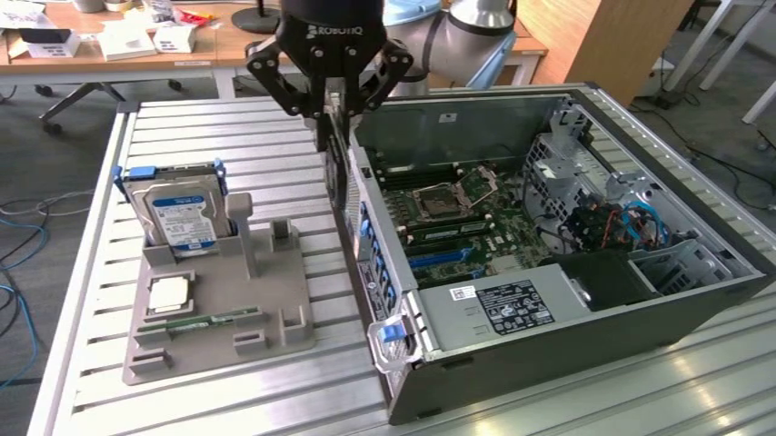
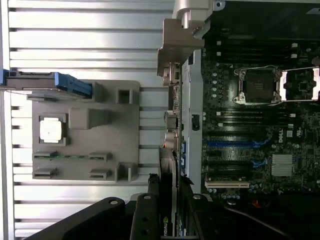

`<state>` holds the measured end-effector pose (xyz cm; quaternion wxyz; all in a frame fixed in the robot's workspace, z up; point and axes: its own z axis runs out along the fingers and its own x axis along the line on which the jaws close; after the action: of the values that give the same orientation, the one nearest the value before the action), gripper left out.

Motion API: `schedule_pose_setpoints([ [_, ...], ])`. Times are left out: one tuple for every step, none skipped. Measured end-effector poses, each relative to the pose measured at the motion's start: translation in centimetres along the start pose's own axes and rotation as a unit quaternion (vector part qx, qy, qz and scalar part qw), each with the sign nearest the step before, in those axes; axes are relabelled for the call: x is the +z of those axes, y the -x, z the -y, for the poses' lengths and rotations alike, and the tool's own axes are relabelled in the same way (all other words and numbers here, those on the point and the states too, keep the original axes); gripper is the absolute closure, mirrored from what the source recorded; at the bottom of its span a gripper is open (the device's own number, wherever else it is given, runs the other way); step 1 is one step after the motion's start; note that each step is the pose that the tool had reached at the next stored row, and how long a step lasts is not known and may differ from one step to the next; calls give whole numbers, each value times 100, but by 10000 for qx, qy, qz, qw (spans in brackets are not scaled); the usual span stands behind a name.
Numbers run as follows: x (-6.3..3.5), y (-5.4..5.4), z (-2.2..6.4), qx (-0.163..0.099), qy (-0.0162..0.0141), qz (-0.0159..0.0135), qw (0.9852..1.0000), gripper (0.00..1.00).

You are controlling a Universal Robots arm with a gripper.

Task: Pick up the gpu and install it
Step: 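Pick up the gpu and move the gpu toward the slot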

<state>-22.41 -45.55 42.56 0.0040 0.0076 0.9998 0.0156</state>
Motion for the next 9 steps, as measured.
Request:
schedule_pose_setpoints([
  [2, 150, -2, -3, 14, 0, 10000, 74],
  [2, 196, -3, -3, 17, -1, 10000, 74],
  [2, 241, -3, -3, 20, -1, 10000, 74],
  [2, 287, -4, -4, 24, -1, 10000, 74],
  [3, 332, -5, -5, 28, -1, 10000, 74],
  [4, 376, -6, -5, 32, 0, 10000, 74],
  [4, 421, -6, -5, 35, 0, 10000, 74],
  [4, 467, -7, -7, 39, -1, 10000, 74],
  [5, 516, -8, -8, 43, -1, 10000, 74],
])
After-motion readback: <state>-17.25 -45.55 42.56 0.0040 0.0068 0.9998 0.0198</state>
